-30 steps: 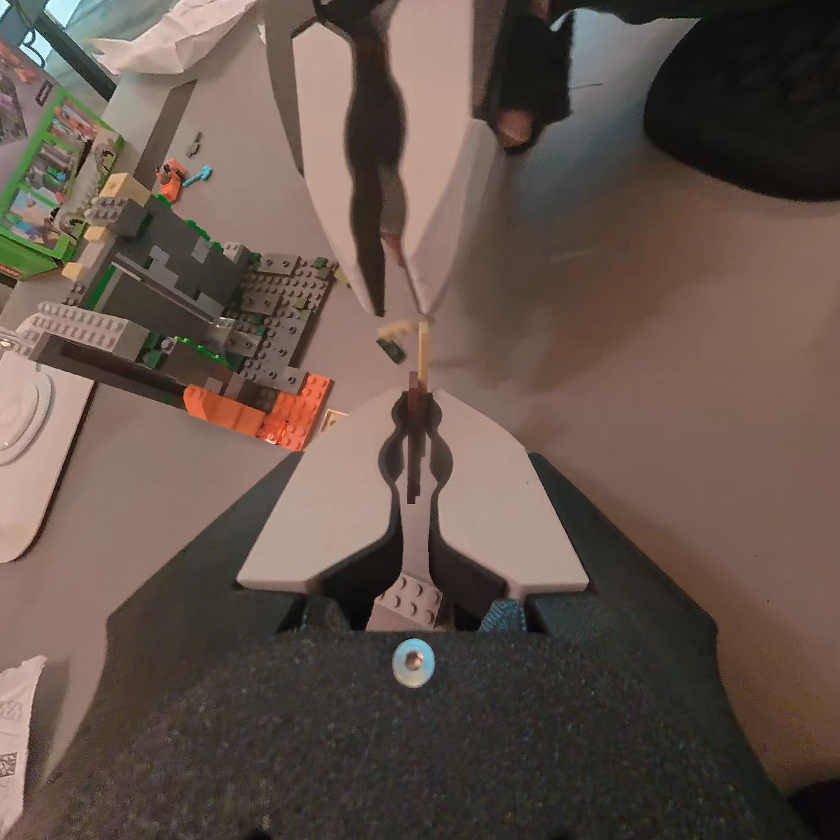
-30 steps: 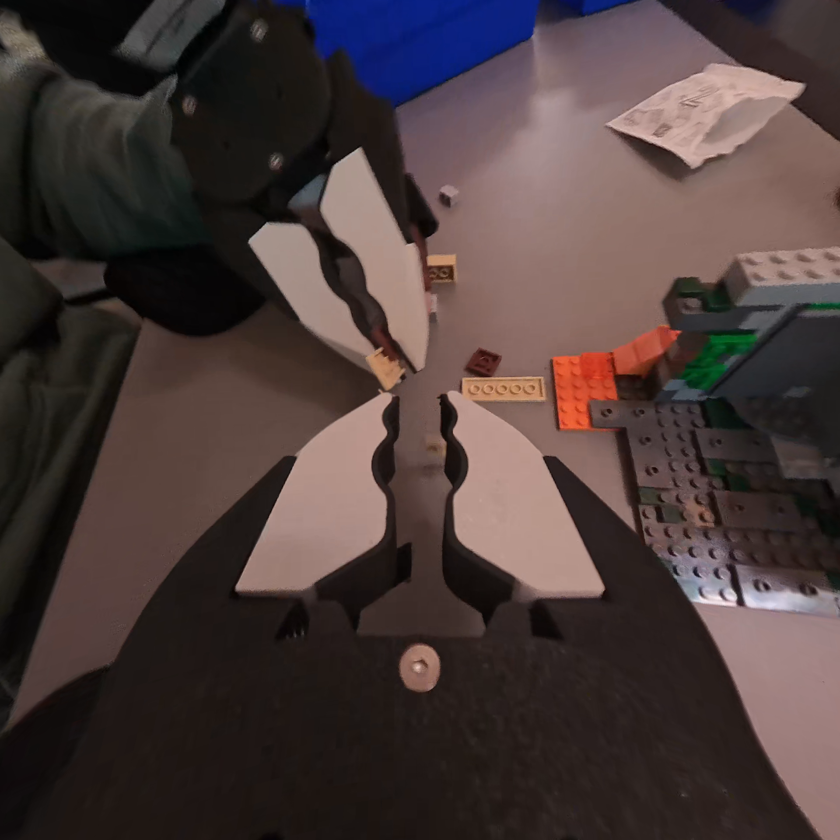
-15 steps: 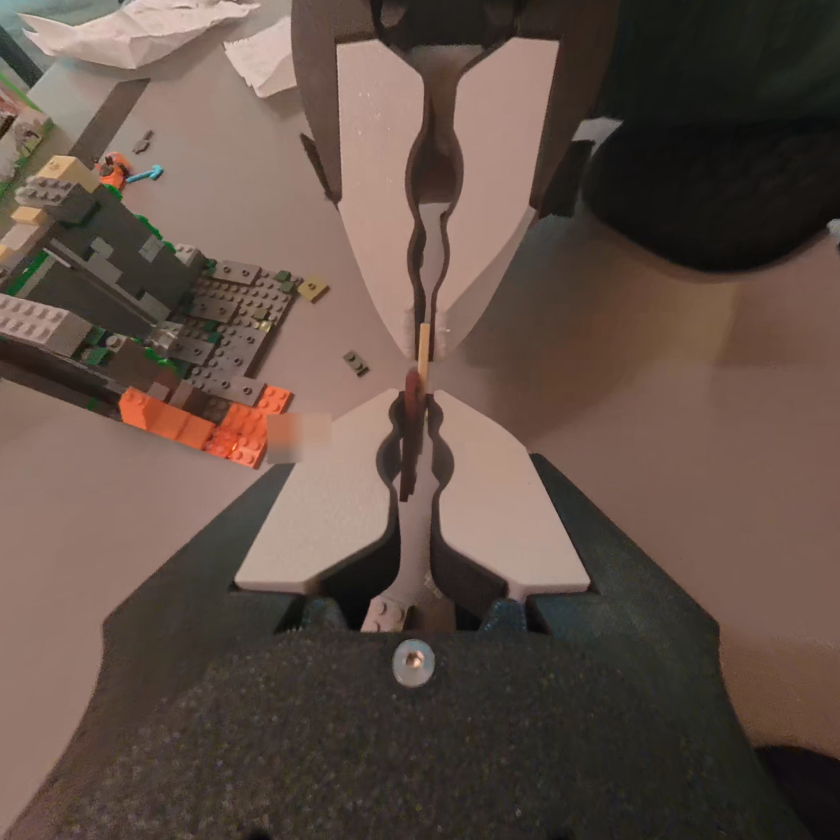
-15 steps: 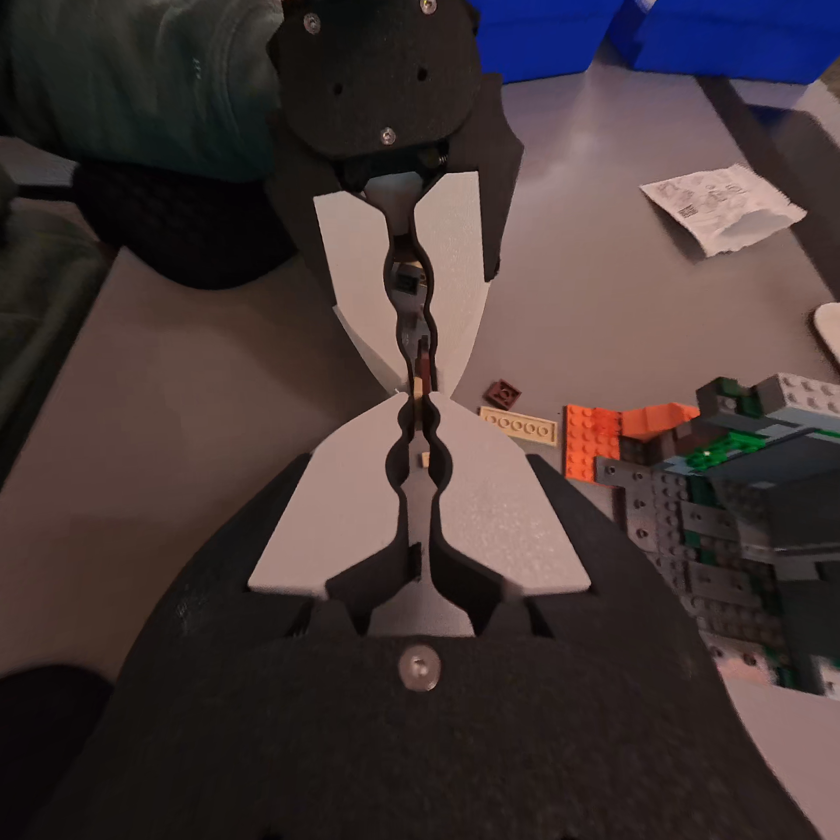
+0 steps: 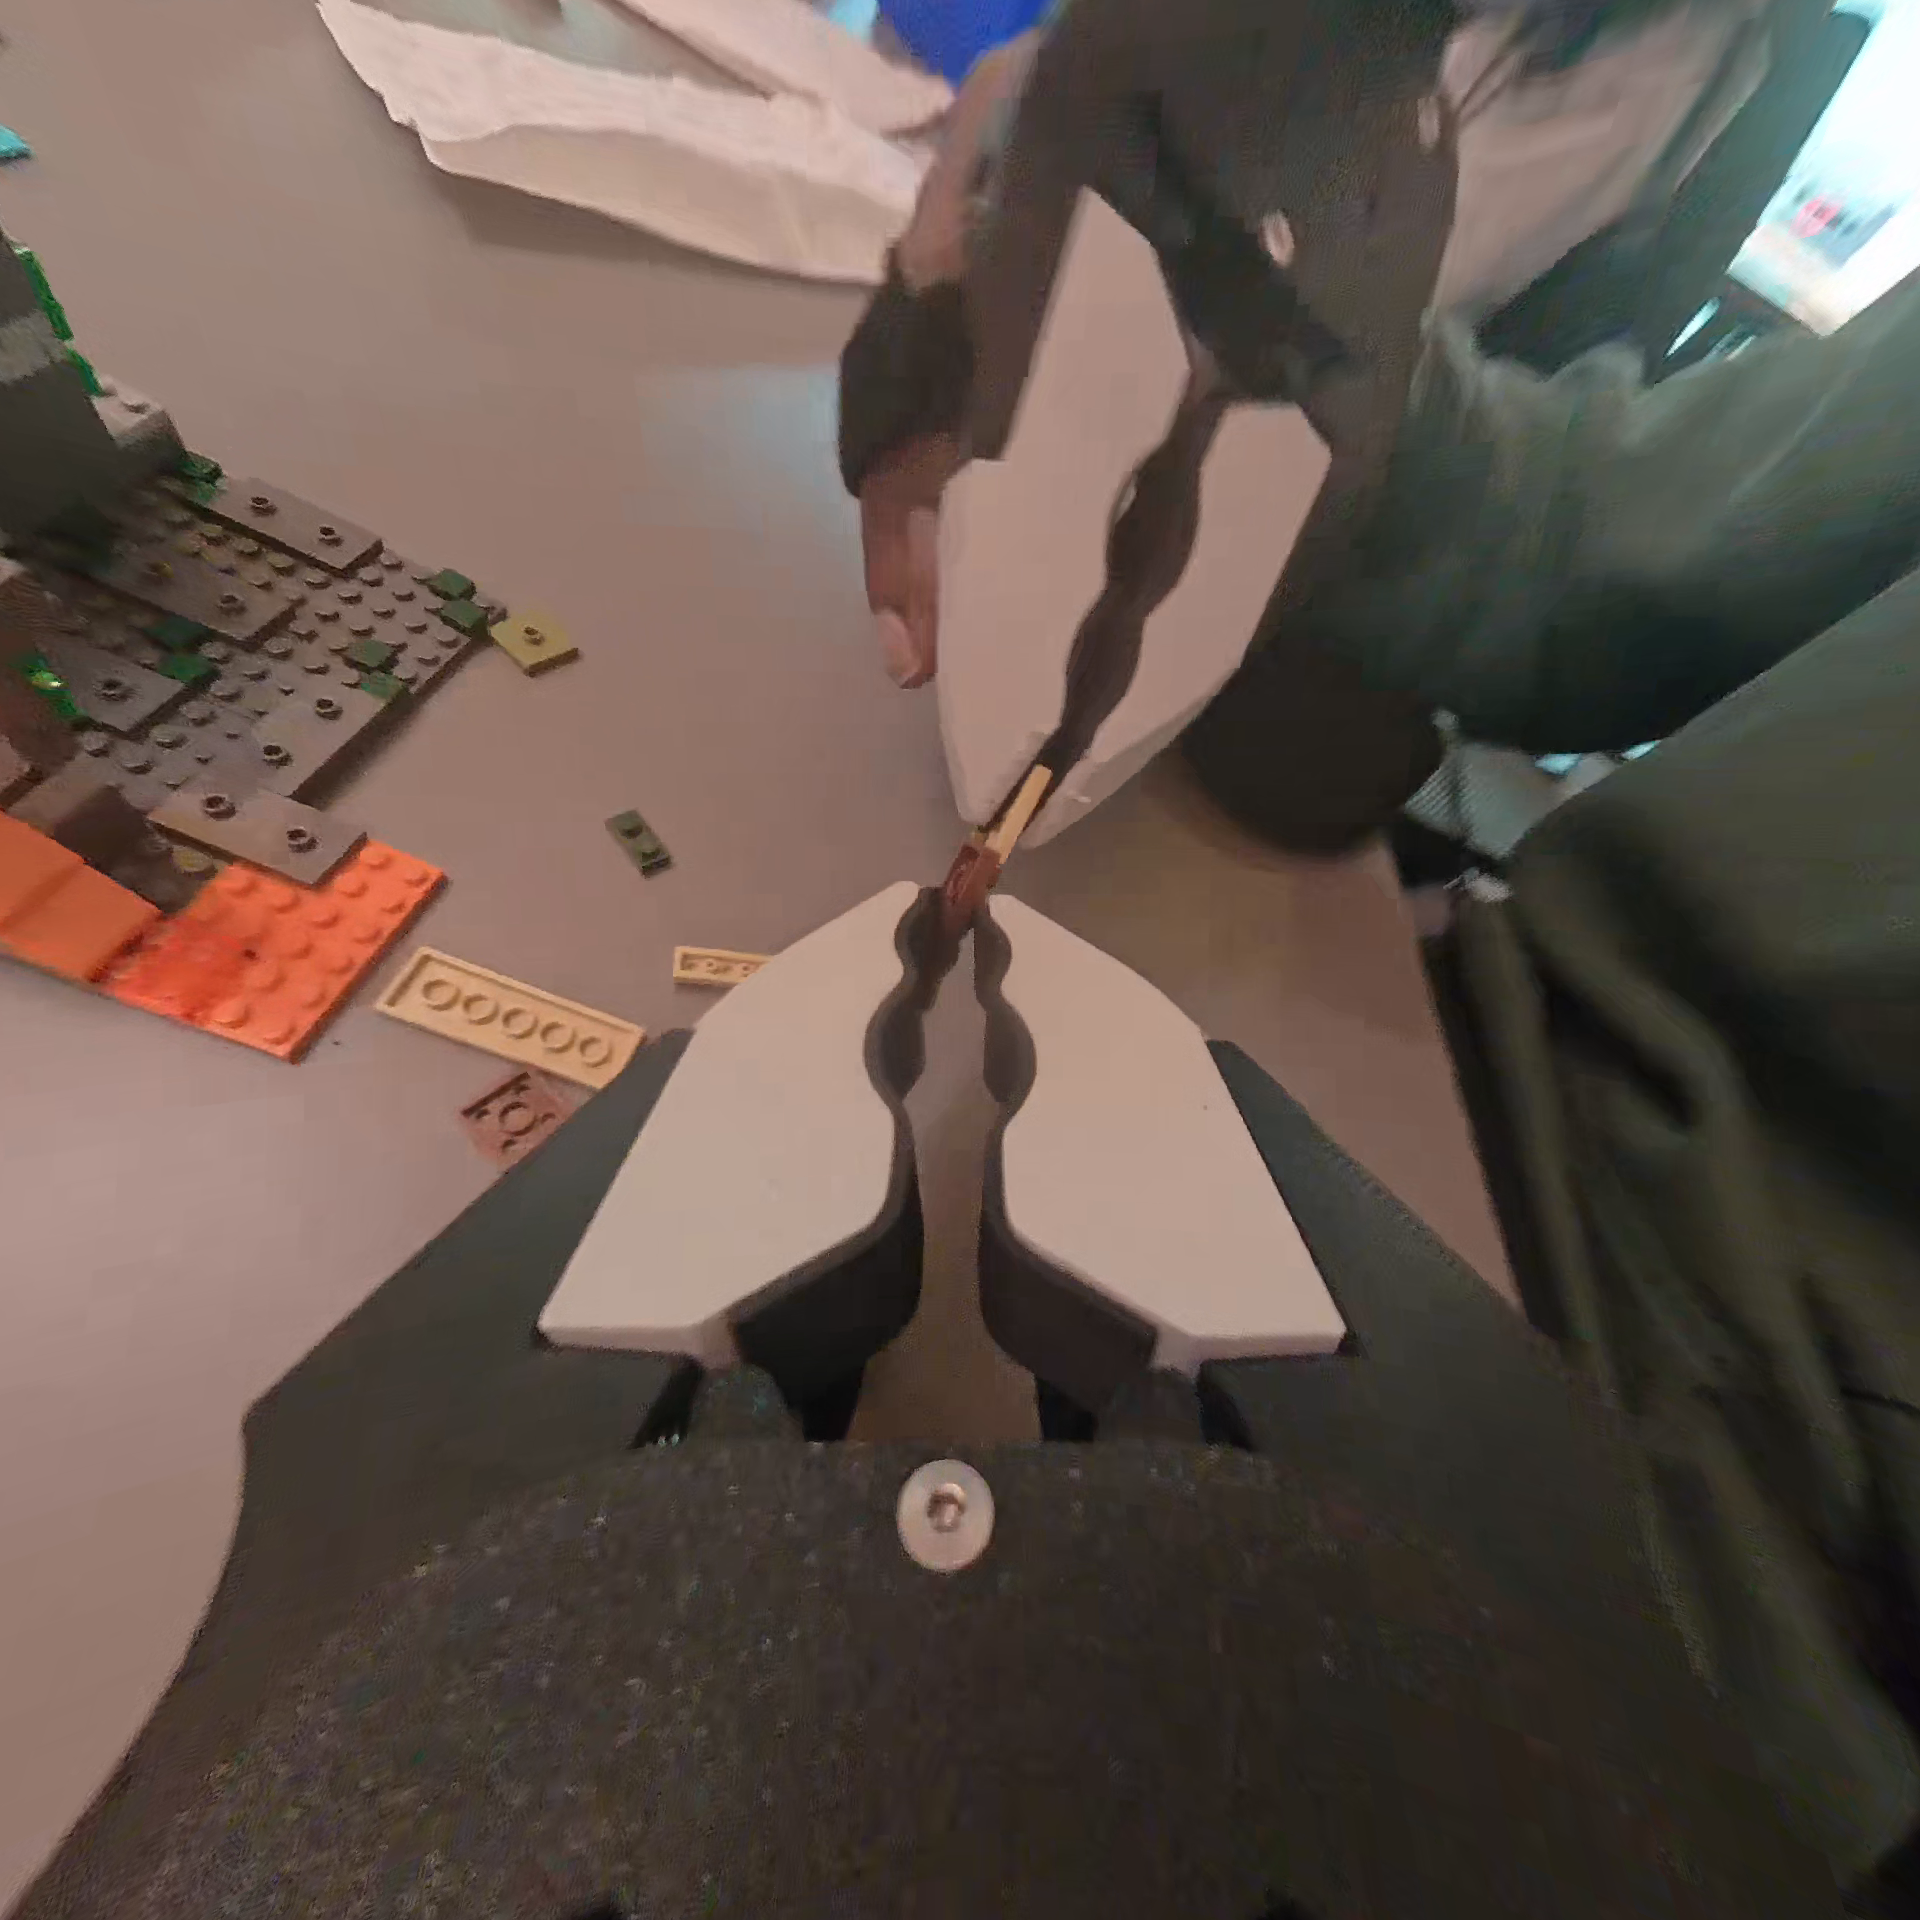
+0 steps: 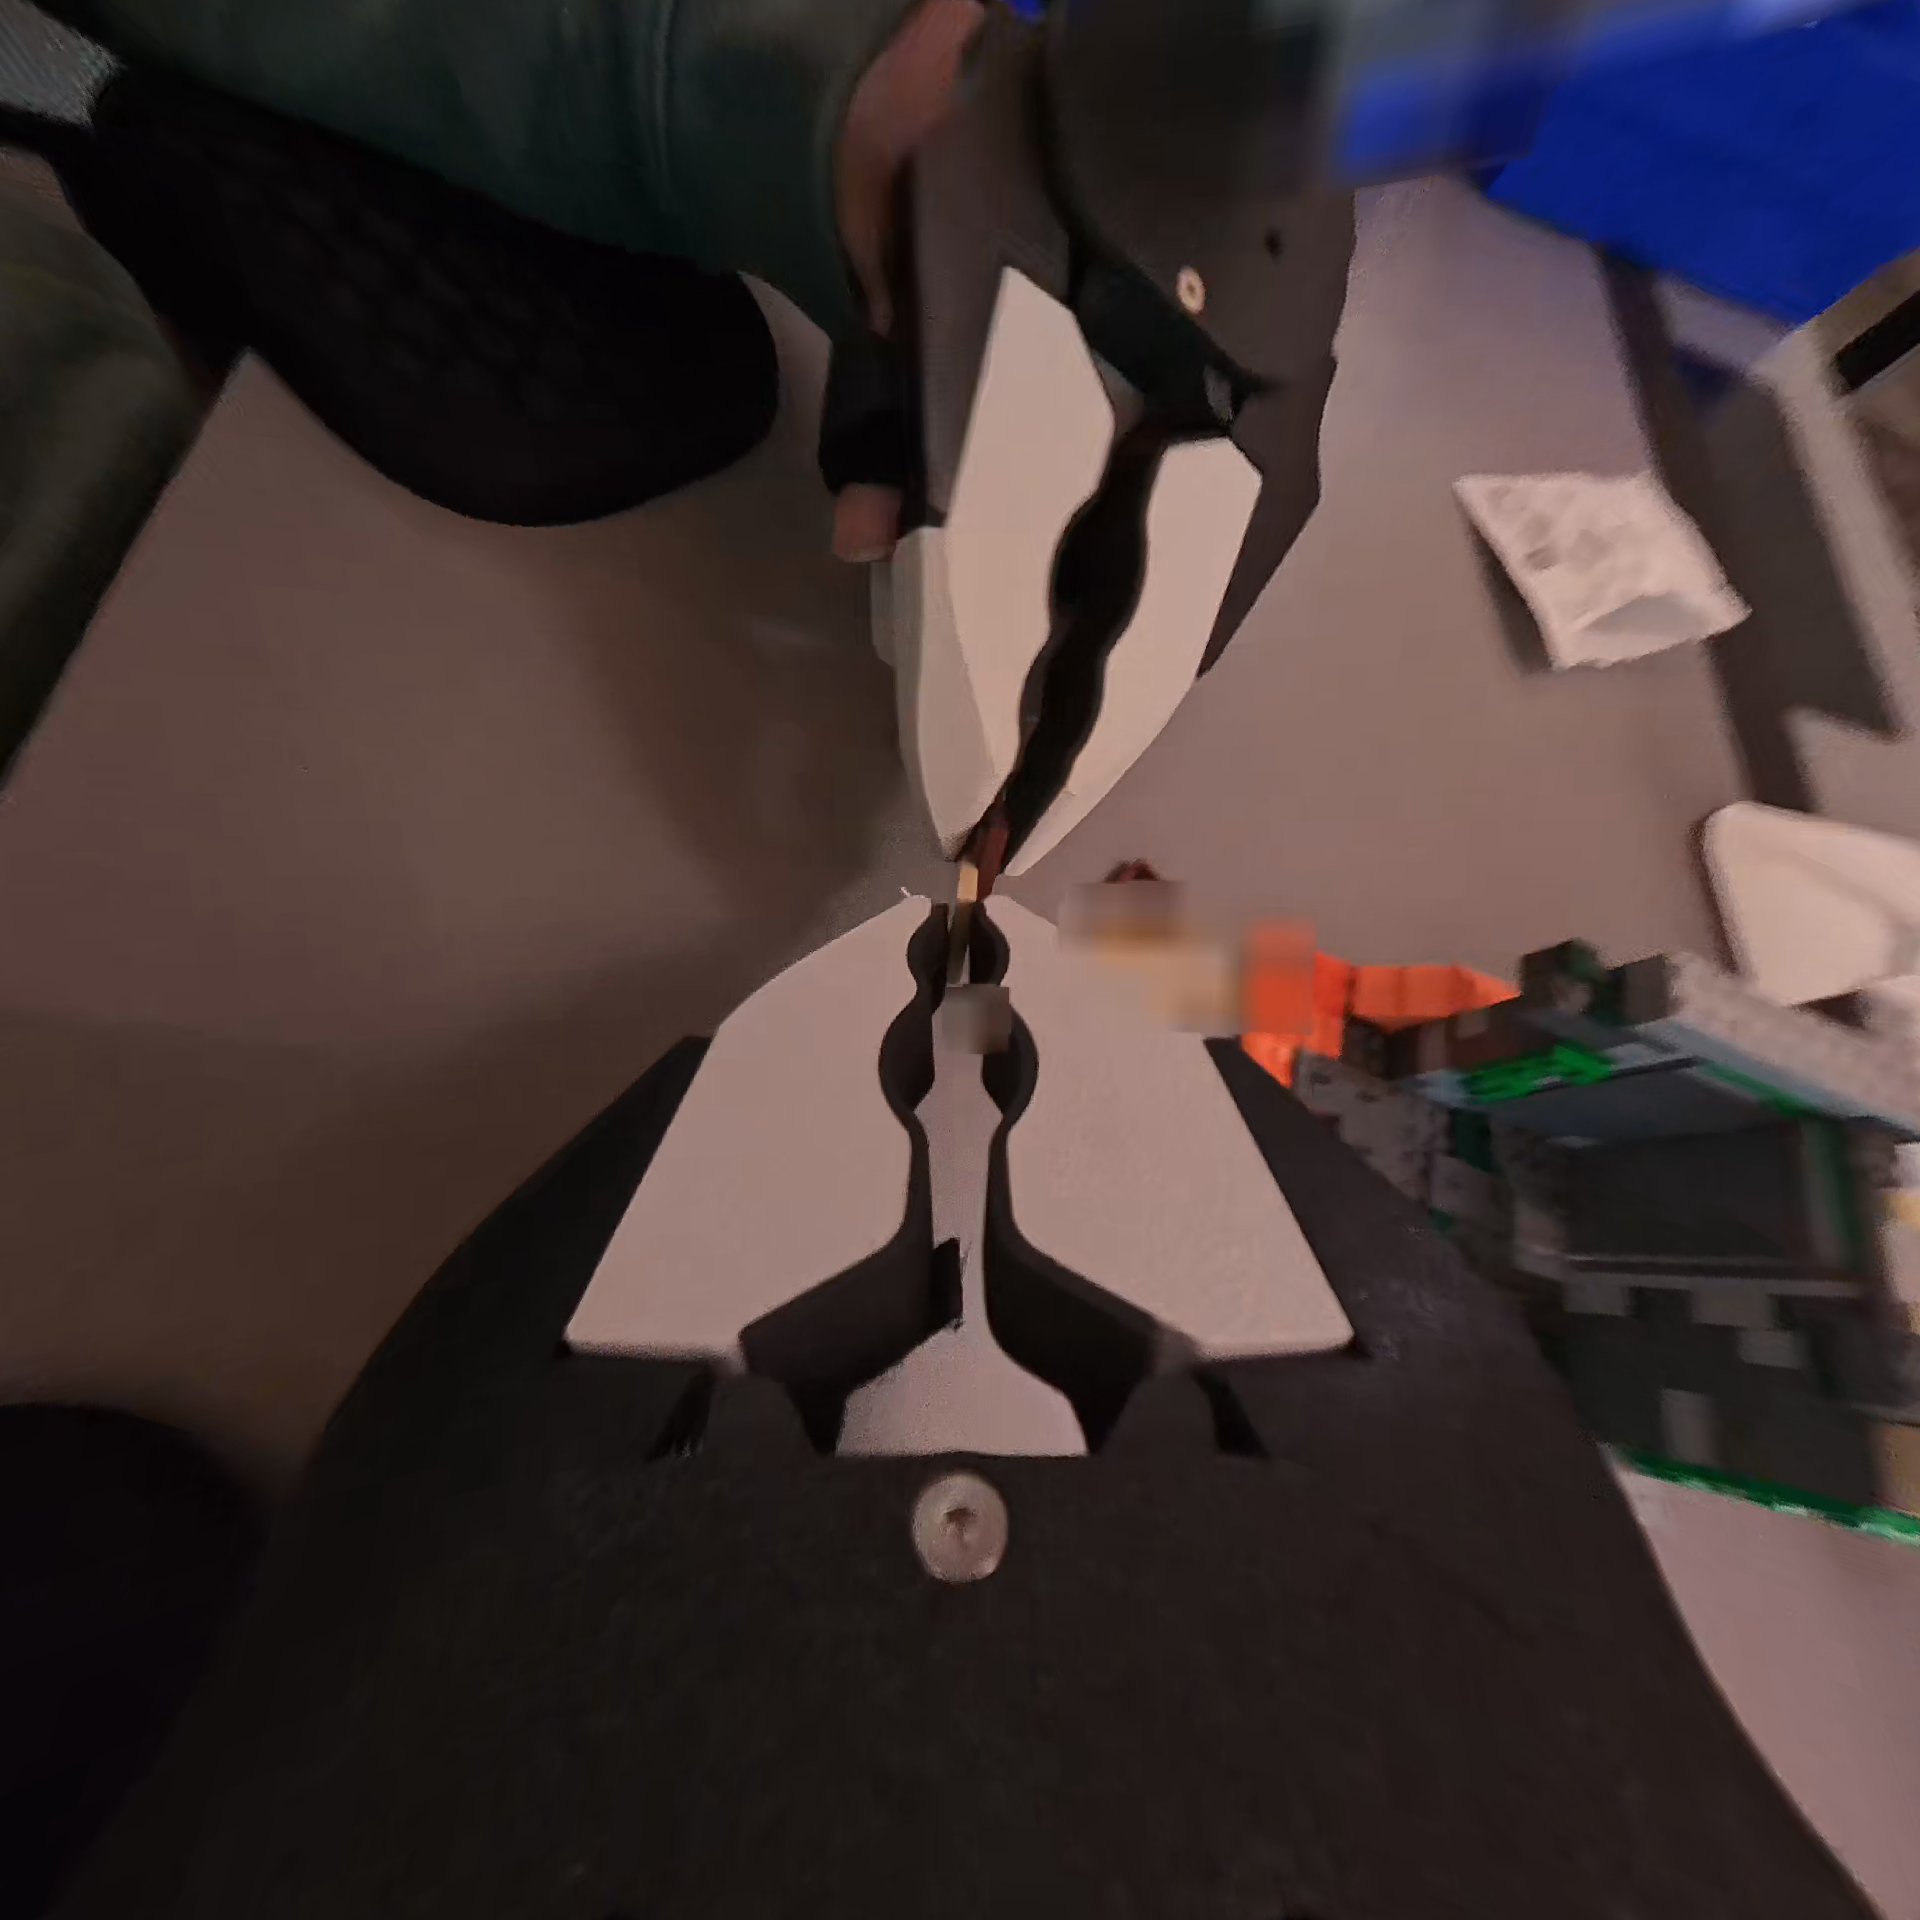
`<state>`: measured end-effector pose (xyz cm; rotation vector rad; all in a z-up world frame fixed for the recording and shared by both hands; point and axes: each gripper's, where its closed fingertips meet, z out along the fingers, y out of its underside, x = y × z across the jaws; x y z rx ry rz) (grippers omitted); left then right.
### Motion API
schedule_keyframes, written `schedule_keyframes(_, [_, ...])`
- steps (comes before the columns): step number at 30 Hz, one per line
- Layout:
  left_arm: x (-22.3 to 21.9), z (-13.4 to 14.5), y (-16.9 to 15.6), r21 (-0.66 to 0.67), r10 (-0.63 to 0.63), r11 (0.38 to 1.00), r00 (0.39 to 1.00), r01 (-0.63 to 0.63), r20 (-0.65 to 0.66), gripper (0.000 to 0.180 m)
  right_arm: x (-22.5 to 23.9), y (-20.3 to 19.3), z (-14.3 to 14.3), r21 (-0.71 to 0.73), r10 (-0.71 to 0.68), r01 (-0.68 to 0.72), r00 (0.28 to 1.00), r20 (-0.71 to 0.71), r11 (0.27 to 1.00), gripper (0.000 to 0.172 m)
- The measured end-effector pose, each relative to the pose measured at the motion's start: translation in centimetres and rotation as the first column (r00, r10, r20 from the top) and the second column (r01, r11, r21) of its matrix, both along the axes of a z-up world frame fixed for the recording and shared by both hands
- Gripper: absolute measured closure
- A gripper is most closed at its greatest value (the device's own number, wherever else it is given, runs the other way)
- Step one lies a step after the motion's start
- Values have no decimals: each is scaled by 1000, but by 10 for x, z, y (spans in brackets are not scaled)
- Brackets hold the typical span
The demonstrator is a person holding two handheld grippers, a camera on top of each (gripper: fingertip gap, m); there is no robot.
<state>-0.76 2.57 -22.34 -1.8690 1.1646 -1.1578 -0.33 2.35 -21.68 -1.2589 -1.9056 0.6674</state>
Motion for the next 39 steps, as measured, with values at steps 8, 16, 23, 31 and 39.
schedule_keyframes(8, [-2, 19, 6, -150, 44, 989, 983, -17, 179, 174, -4, 6, 16, 371, -40, 35, 999, 6, 928, 168])
schedule_keyframes(16, [-17, 30, 24, -166, 153, 979, 963, -117, 223, 176, -11, -4, 6, 496, -12, -28, 997, 78, 868, 169])
schedule_keyframes(23, [-19, 27, 25, -128, 156, 983, 970, -134, 185, 176, -9, -4, 5, 328, 5, -11, 1000, 20, 945, 169])
schedule_keyframes(31, [-22, -8, 31, 129, 179, 978, 980, -167, -88, 176, -4, 12, -16, 262, -47, 27, 996, 72, 965, 169])
schedule_keyframes(39, [-30, -22, 37, 258, 212, 954, 951, -151, -226, 173, -4, 17, -23, 112, -58, 53, 997, 41, 992, 169])
